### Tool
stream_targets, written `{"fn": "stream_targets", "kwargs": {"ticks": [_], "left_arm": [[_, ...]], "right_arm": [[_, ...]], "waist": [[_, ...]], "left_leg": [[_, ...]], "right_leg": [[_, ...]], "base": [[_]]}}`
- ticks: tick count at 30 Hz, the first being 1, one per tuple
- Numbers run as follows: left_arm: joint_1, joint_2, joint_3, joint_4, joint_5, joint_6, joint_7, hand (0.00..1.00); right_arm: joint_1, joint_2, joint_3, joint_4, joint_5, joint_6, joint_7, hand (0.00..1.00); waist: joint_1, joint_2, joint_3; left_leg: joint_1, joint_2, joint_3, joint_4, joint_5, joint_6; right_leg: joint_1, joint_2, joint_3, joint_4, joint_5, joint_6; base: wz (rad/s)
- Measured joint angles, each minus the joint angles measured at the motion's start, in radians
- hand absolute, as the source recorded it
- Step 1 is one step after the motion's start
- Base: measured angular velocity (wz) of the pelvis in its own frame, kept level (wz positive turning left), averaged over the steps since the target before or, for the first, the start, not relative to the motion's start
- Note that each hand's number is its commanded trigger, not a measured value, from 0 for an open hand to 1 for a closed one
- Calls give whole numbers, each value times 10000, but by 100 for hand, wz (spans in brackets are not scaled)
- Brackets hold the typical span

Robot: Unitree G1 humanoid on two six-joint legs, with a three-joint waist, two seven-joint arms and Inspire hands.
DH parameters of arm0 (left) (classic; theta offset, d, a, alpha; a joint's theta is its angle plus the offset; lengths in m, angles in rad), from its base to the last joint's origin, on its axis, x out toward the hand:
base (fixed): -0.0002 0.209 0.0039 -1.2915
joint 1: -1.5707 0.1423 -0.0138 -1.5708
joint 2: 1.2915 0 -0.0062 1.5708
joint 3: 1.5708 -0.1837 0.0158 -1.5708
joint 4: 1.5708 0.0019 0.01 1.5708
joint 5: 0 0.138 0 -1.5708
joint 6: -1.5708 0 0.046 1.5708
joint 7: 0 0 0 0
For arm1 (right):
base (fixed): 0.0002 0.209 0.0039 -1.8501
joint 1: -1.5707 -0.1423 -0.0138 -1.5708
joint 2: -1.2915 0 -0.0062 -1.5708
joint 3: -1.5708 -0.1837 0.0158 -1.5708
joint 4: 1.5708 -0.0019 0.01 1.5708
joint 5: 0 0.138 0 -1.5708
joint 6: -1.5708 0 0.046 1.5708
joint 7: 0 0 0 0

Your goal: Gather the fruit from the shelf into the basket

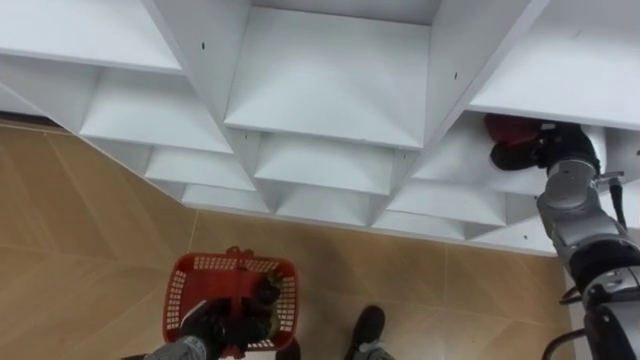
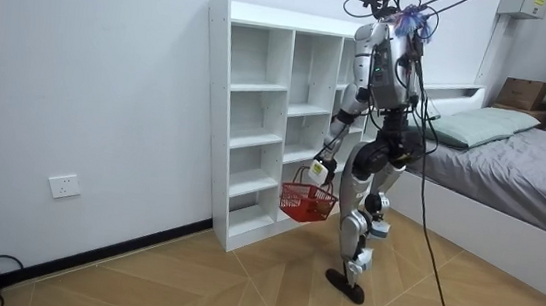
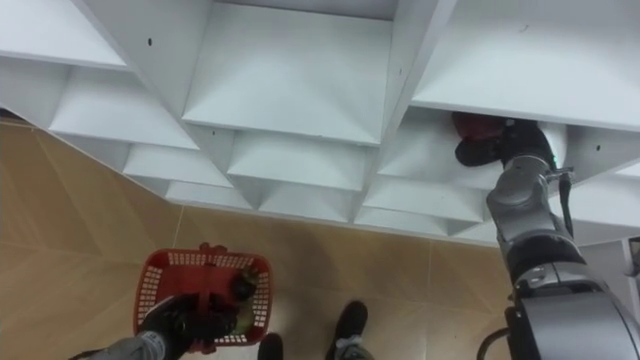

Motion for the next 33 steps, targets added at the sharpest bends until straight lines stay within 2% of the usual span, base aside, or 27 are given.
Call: {"fn": "stream_targets", "kwargs": {"ticks": [5,9,11,13,14,15,16,19,24,26,33], "left_arm": [[-66,-96,-2,-28,11,6,-4,100],[111,-87,11,-456,0,16,65,100],[212,-89,60,-708,3,57,161,100],[583,-165,206,-1189,0,128,349,100],[679,-217,212,-1312,-7,128,410,100],[831,-340,209,-1488,-10,149,525,100],[933,-482,207,-1646,-23,189,570,100],[1128,-672,215,-1899,-14,205,577,100],[1395,-616,223,-2562,-405,274,563,100],[1508,-599,218,-2845,-597,276,554,100],[1971,-555,218,-3671,-975,287,506,100]], "right_arm": [[294,298,413,-768,-99,101,188,100],[848,405,422,-1882,-90,105,274,100],[1405,457,421,-2779,-99,88,288,100],[2123,715,416,-3534,-344,121,312,100],[2334,769,417,-3777,-389,136,312,100],[2770,863,421,-4276,-485,203,312,100],[3189,922,440,-4765,-490,239,314,100],[4036,1036,436,-5507,-542,438,426,100],[5246,1220,435,-6799,-929,514,604,100],[5299,1226,437,-6931,-906,573,774,100],[5457,1342,441,-7412,-905,706,1087,100]], "waist": [[-65,0,-7],[-363,4,-41],[-514,1,-115],[-613,16,-357],[-640,37,-383],[-650,100,-478],[-706,127,-522],[-781,152,-540],[-945,174,-542],[-1081,177,-541],[-1169,184,-525]], "left_leg": [[461,26,174,-146,0,0],[958,26,181,-276,-2,2],[1209,35,178,-412,-2,3],[1622,32,218,-590,-3,0],[1766,29,223,-647,-2,0],[2017,33,219,-758,-2,0],[2287,31,224,-894,-2,1],[2866,39,228,-1090,-4,1],[3342,94,247,-1239,-7,2],[3454,89,261,-1261,-8,4],[3731,147,440,-1296,-67,-44]], "right_leg": [[355,51,107,-34,-4,12],[846,66,108,-65,-79,93],[1076,72,35,-132,-94,107],[1448,140,47,-201,-130,125],[1571,151,75,-200,-153,132],[1773,173,124,-200,-226,183],[1971,211,197,-209,-275,223],[2448,255,213,-222,-374,272],[2865,276,227,-212,-440,312],[2941,290,255,-197,-464,329],[3119,415,463,-196,-501,312]], "base": [[-10],[2],[7],[-6],[-5],[0],[0],[0],[-1],[-3],[-8]]}}
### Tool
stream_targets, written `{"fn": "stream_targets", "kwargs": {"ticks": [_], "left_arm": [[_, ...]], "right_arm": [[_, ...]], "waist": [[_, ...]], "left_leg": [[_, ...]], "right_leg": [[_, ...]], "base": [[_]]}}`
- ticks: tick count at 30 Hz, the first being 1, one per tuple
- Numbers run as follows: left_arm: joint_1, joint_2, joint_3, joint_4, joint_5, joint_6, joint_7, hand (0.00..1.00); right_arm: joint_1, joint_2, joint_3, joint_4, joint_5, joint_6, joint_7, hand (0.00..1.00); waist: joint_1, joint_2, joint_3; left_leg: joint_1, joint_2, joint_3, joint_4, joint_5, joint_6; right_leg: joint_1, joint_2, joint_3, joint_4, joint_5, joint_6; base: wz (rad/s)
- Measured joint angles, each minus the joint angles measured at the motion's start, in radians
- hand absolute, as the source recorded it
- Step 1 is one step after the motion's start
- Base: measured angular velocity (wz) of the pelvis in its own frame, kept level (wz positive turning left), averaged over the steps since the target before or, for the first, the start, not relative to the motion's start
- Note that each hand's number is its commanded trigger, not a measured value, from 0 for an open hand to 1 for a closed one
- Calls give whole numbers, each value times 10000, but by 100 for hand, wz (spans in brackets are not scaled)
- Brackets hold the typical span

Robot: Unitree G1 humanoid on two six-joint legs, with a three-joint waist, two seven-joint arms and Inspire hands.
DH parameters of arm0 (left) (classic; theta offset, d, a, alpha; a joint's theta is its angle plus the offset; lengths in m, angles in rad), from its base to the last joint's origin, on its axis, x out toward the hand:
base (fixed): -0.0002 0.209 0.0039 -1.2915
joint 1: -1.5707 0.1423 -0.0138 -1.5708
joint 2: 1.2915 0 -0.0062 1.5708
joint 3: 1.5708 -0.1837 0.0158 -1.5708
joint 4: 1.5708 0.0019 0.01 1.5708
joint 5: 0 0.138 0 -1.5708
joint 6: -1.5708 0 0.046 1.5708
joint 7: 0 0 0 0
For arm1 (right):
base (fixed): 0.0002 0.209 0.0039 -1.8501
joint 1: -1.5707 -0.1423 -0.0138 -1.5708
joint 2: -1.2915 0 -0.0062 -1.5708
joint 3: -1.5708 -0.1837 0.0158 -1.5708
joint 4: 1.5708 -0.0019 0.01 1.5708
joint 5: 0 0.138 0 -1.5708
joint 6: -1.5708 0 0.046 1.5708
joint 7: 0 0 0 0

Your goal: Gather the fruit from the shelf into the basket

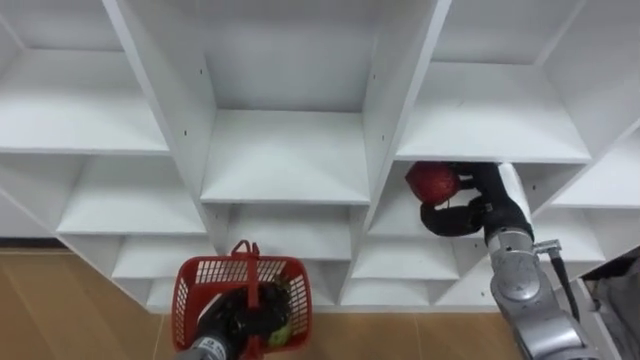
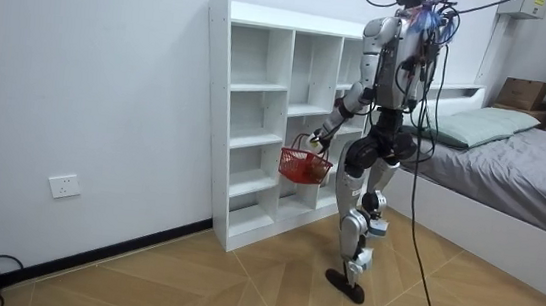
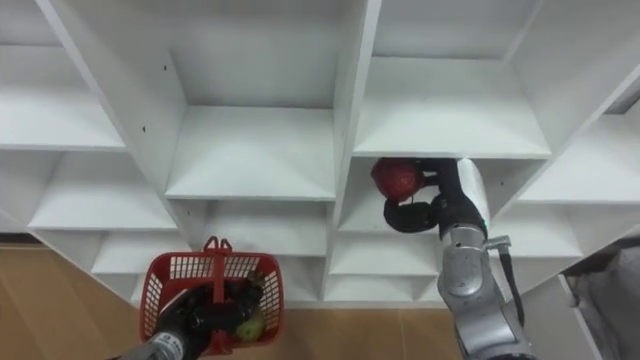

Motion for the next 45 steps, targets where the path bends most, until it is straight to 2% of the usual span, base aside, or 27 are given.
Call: {"fn": "stream_targets", "kwargs": {"ticks": [8,15,19,27,34,40,43,45], "left_arm": [[78,138,2,-110,-189,-4,-1,100],[76,127,-11,-123,-193,3,66,100],[75,81,-9,-126,-191,21,65,100],[77,85,-4,-126,-190,182,61,100],[75,66,-2,-126,-191,223,61,100],[67,83,-19,-126,-153,223,71,100],[71,47,-52,-127,-75,231,71,100],[70,21,-46,-141,-75,232,70,100]], "right_arm": [[307,98,14,-376,-16,-3,93,100],[1119,175,504,-734,-138,39,234,100],[1435,251,812,-847,-733,44,770,100],[1461,261,790,-856,-822,45,1262,100],[1646,283,790,-856,-985,45,1478,100],[2109,285,829,-866,-1040,58,1939,100],[2356,287,996,-1194,-1194,260,2201,100],[2396,287,1138,-1370,-1353,260,2405,100]], "waist": [[-170,-36,25],[-201,-30,34],[-207,29,46],[-221,106,46],[-245,322,53],[-244,329,48],[-222,327,46],[-209,323,41]], "left_leg": [[134,37,23,-3,-95,-70],[222,91,46,-9,-174,-98],[239,187,70,-8,-209,-112],[262,188,77,6,-209,-112],[437,186,72,2,-214,-121],[435,182,78,0,-230,-143],[432,170,102,5,-241,-160],[438,188,172,7,-251,-177]], "right_leg": [[149,70,-9,-4,-89,-40],[211,153,12,-19,-149,-31],[212,184,16,-9,-177,-35],[229,182,24,0,-197,-24],[384,200,44,3,-204,-33],[391,227,64,-4,-207,-36],[389,314,74,-14,-190,-63],[367,339,132,-16,-180,-79]], "base": [[0],[-1],[0],[0],[0],[0],[-1],[-10]]}}
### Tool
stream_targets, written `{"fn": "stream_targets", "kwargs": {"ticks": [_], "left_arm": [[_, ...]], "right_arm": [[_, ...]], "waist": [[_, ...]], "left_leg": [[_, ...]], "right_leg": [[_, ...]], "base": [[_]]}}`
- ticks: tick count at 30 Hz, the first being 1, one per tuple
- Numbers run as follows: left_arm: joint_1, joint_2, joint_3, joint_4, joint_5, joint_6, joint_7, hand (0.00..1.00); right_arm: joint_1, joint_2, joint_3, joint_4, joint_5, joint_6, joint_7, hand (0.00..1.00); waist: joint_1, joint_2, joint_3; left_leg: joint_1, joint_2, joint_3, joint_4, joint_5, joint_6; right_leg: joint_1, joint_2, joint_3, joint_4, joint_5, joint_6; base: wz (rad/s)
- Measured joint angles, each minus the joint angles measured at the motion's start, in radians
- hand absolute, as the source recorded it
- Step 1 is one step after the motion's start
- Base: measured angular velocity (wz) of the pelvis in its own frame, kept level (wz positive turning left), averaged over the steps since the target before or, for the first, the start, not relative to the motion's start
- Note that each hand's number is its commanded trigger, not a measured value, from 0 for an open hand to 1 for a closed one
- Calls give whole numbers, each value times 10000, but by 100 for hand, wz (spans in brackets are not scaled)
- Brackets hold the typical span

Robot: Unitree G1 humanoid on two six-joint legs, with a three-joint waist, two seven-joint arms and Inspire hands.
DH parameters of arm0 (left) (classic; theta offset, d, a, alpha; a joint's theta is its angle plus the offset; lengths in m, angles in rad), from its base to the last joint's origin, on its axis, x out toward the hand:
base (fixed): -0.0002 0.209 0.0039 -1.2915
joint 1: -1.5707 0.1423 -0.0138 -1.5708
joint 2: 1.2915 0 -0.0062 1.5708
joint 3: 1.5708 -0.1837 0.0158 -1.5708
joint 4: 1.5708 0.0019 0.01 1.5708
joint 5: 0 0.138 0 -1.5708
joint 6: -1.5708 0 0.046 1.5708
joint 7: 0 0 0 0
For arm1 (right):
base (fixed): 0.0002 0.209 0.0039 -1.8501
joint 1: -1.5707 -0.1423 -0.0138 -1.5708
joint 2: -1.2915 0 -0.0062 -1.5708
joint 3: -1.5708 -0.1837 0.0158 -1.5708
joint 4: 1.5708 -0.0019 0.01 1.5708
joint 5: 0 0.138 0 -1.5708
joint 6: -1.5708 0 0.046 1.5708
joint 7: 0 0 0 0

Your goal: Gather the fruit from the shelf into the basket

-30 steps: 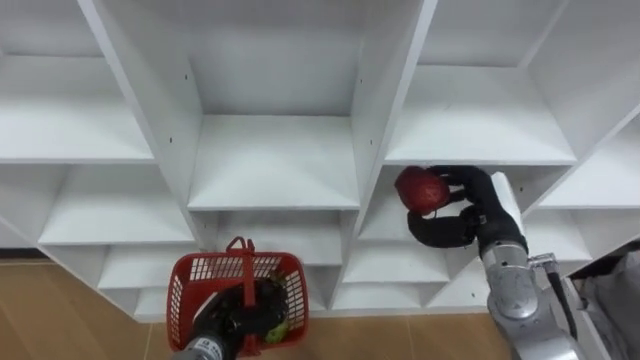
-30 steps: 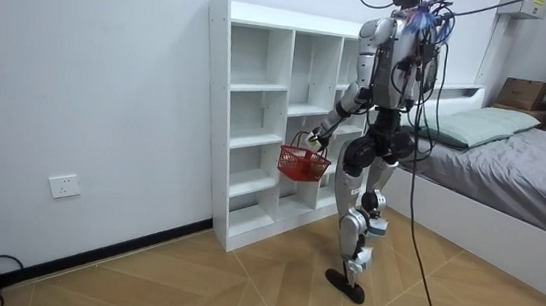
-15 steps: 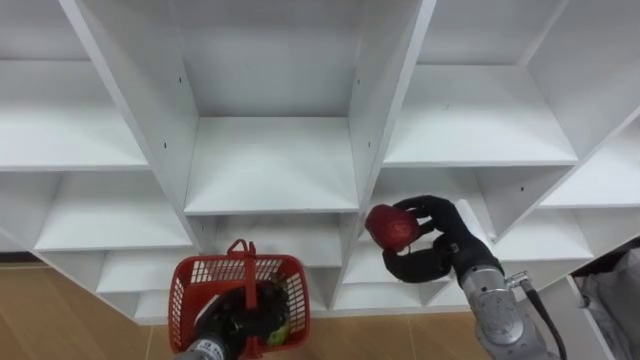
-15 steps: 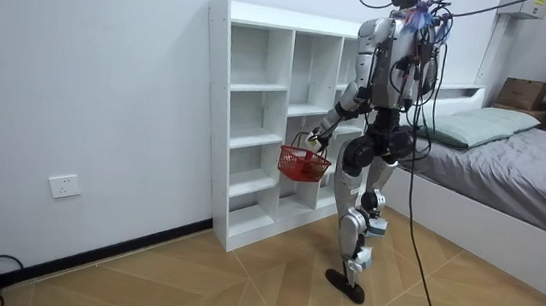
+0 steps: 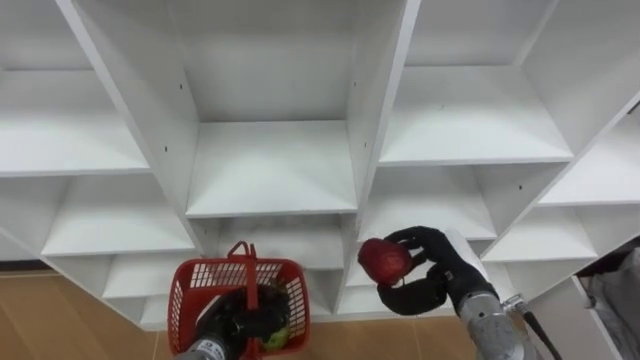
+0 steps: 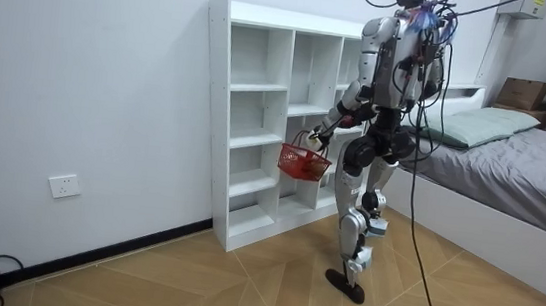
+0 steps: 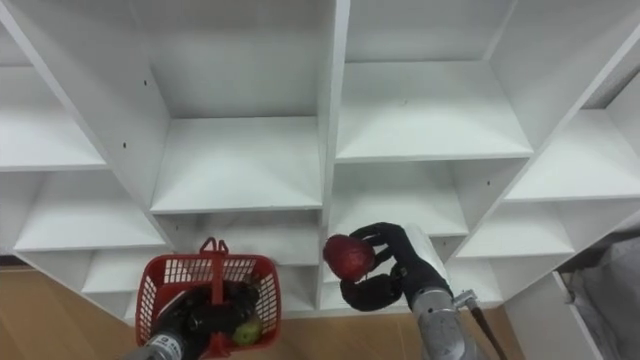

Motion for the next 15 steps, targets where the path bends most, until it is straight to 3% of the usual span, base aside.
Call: {"fn": "stream_targets", "kwargs": {"ticks": [6,15], "left_arm": [[0,-138,9,-55,19,23,-53,100],[-6,-281,11,-67,44,54,-55,100]], "right_arm": [[24,16,87,-262,-189,15,503,100],[103,335,133,-968,-562,423,1348,100]], "waist": [[15,-32,-22],[18,-74,-51]], "left_leg": [[0,4,51,-4,-2,-3],[22,10,137,12,-5,-5]], "right_leg": [[-15,4,22,-2,7,-10],[-19,-13,125,10,12,-18]], "base": [[-2],[-1]]}}
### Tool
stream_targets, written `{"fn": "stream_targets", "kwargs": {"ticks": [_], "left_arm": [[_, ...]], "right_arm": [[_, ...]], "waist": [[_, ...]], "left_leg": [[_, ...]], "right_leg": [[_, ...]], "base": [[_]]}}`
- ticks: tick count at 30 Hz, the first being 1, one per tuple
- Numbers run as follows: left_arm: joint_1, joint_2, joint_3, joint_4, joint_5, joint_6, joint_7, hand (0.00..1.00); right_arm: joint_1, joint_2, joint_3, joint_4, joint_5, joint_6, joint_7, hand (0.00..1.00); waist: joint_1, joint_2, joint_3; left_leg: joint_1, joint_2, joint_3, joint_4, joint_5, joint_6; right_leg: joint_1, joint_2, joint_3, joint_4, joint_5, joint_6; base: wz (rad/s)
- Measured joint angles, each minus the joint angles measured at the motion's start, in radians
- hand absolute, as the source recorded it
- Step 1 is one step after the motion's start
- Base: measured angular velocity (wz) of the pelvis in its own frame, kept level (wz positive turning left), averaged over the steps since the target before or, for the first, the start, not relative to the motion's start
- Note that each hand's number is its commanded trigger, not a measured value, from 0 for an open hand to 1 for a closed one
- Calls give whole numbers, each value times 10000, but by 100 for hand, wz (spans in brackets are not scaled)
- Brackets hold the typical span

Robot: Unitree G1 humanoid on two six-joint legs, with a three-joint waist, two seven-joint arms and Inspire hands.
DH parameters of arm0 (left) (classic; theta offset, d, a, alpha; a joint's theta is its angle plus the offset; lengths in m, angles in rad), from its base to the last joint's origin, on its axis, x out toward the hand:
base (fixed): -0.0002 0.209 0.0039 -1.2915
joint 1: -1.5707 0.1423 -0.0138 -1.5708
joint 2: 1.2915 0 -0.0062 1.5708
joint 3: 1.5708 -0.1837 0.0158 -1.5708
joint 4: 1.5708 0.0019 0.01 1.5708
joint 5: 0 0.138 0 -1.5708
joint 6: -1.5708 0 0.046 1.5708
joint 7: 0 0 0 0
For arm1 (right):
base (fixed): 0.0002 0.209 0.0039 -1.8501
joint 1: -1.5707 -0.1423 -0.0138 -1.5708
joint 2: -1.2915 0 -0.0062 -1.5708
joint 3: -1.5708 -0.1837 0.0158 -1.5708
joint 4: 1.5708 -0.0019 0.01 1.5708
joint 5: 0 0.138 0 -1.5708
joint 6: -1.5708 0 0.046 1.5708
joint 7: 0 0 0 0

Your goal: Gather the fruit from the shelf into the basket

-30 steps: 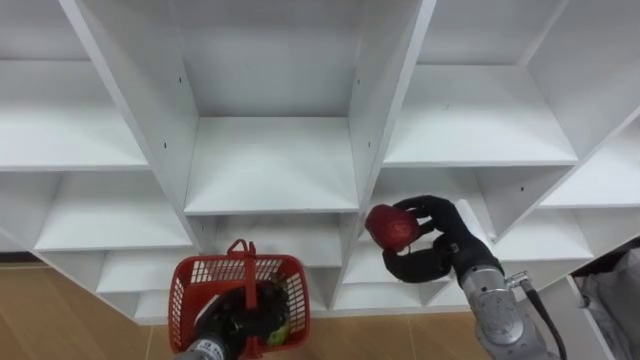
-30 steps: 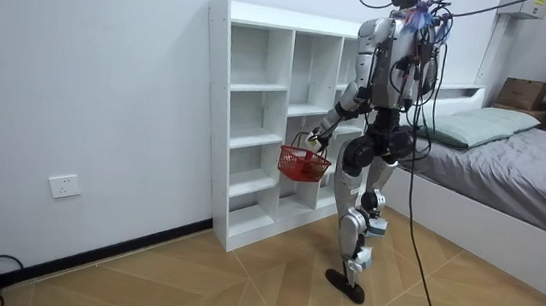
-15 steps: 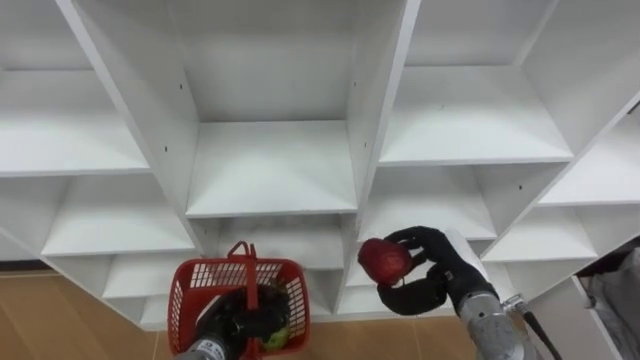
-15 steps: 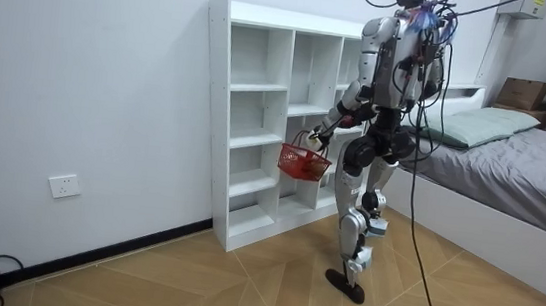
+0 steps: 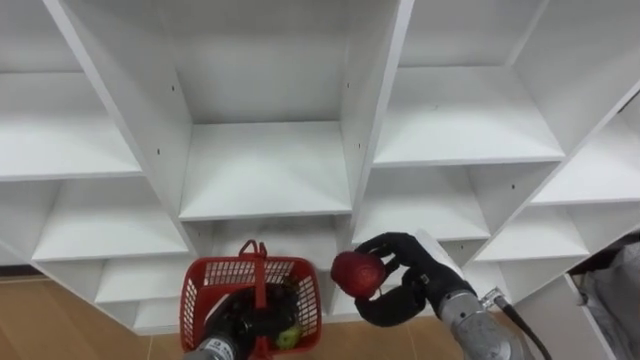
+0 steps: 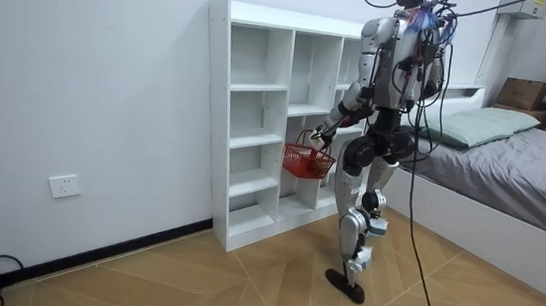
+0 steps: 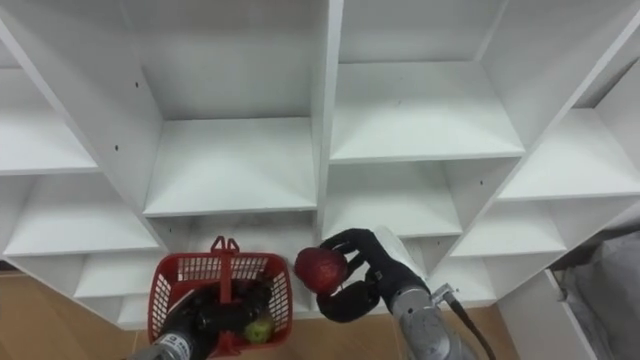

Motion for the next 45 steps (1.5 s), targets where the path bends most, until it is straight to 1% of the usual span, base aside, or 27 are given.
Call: {"fn": "stream_targets", "kwargs": {"ticks": [5,7,12,20,25,31,39,41,43,45], "left_arm": [[-4,21,-9,2,-2,0,-10,100],[-4,32,-37,2,-7,1,-10,100],[-2,55,-105,2,-6,65,-7,100],[-2,113,-313,-19,-9,113,12,100],[2,103,-384,-351,-10,115,27,100],[8,79,-495,-468,-7,114,31,100],[92,107,-485,-466,-4,114,44,100],[91,108,-478,-466,1,115,44,100],[90,118,-460,-467,-2,113,41,100],[91,112,-469,-466,-1,113,37,100]], "right_arm": [[2,48,127,-240,29,30,259,100],[2,49,284,-523,34,177,266,100],[24,90,450,-830,54,229,266,100],[107,89,701,-1141,348,230,273,100],[106,102,767,-1216,417,230,306,100],[106,93,864,-1216,418,230,381,100],[94,106,1007,-1063,416,231,375,100],[94,101,1013,-912,413,232,375,100],[69,93,1006,-603,420,233,367,100],[68,87,994,-395,420,233,341,100]], "waist": [[-8,-33,22],[-7,-69,46],[4,-126,83],[10,-121,79],[22,-115,76],[31,-48,34],[55,-61,41],[62,-77,51],[174,-134,109],[255,-167,132]], "left_leg": [[-12,8,-2,-19,-44,-8],[-19,8,-2,-19,-44,-8],[-24,7,-1,-22,-59,3],[-26,11,-2,-8,-75,19],[-23,12,2,-7,-74,19],[-12,10,12,16,-73,19],[-7,-2,11,43,-73,19],[-7,-3,9,34,-74,20],[-15,-6,-17,9,-76,21],[-32,-6,-21,0,-78,22]], "right_leg": [[-2,16,37,7,-1,1],[-8,16,37,8,-1,1],[-14,18,33,4,-1,1],[-33,15,20,-4,-10,17],[-34,19,42,-2,-12,20],[-30,22,85,20,-11,19],[-23,22,136,39,-11,19],[-23,23,143,42,-12,19],[-35,28,168,44,-12,20],[-51,30,174,41,-11,19]], "base": [[0],[0],[0],[0],[0],[0],[0],[0],[0],[0]]}}
